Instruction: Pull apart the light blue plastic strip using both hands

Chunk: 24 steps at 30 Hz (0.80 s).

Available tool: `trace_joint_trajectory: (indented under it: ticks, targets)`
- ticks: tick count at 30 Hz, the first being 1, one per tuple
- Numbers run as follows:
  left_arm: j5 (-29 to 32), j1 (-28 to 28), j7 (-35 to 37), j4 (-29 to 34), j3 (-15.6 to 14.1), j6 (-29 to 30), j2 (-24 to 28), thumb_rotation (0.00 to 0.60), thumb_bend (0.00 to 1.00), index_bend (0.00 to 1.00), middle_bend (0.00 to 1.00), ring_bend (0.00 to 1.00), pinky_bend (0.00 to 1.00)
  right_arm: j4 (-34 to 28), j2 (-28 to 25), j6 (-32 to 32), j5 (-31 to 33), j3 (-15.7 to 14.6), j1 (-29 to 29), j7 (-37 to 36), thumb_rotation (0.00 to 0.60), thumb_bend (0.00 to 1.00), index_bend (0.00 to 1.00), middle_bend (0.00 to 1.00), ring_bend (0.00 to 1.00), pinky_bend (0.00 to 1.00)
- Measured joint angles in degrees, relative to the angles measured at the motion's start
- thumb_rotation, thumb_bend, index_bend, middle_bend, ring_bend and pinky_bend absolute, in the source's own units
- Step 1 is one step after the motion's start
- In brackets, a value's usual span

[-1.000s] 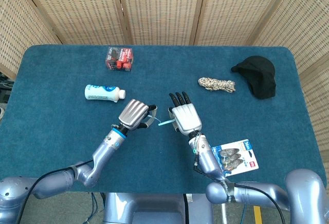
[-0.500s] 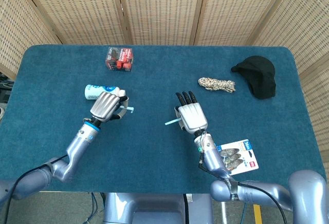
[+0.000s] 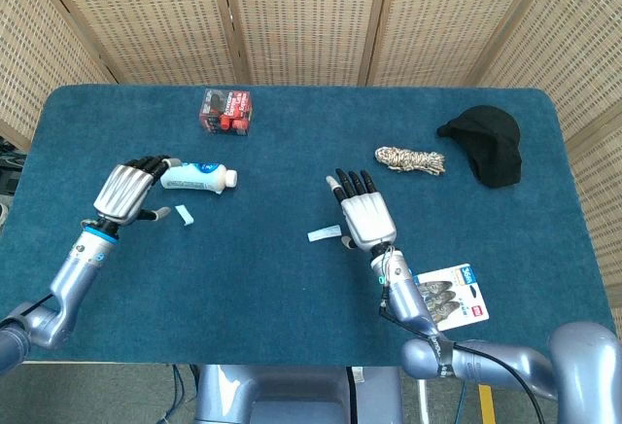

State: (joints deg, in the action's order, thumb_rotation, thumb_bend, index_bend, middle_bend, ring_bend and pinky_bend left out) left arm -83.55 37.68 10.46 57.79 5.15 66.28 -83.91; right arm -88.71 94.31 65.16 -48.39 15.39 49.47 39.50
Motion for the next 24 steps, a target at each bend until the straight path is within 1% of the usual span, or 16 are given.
trace_joint_trajectory:
  ticks: [4,8,11,15,17,19,24]
  targets:
    - [1.6,-2.4,-0.5,3.9,0.4,1.0,4.1,0.6,0.0,0.0,0.0,0.0,0.07,-2.9,-4.2,1.4,-3.0,-0.2,-1.4,-1.0,0.6,0.0,0.0,0.0,0.0,0.0]
    - [2.8,-5.7,0.2,7.4,0.7,3.9,7.8,0.6,0.0,0.0,0.0,0.0,0.04,-5.0,-8.9,2.9,-7.2,-1.1,-3.8,-3.8,0.6,0.0,0.0,0.0,0.0,0.0]
    - [3.7,-8.8,1.3,9.8,0.9,6.9,10.0,0.6,0.0,0.0,0.0,0.0,0.02,-6.1,-13.5,4.7,-11.8,-3.0,-6.8,-6.9,0.6,0.0,0.0,0.0,0.0,0.0]
    - [5.6,-13.7,2.1,12.9,1.1,11.3,12.0,0.6,0.0,0.0,0.0,0.0,0.0,-6.5,-19.5,8.2,-18.2,-7.5,-13.0,-12.5,0.6,0.0,0.0,0.0,0.0,0.0]
    - [6.5,-16.0,3.2,14.6,1.0,13.1,13.0,0.6,0.0,0.0,0.0,0.0,0.0,-6.0,-21.2,10.4,-20.9,-9.5,-15.9,-15.3,0.6,0.0,0.0,0.0,0.0,0.0]
    - [6.9,-17.9,4.4,15.8,0.8,14.4,13.7,0.6,0.0,0.0,0.0,0.0,0.0,-5.1,-22.0,12.4,-22.4,-10.7,-18.0,-17.5,0.6,0.0,0.0,0.0,0.0,0.0]
    - [7.3,-23.7,8.1,20.7,-1.0,17.3,16.5,0.6,0.0,0.0,0.0,0.0,0.0,-3.1,-24.1,18.4,-25.6,-13.4,-24.7,-23.9,0.6,0.0,0.0,0.0,0.0,0.0]
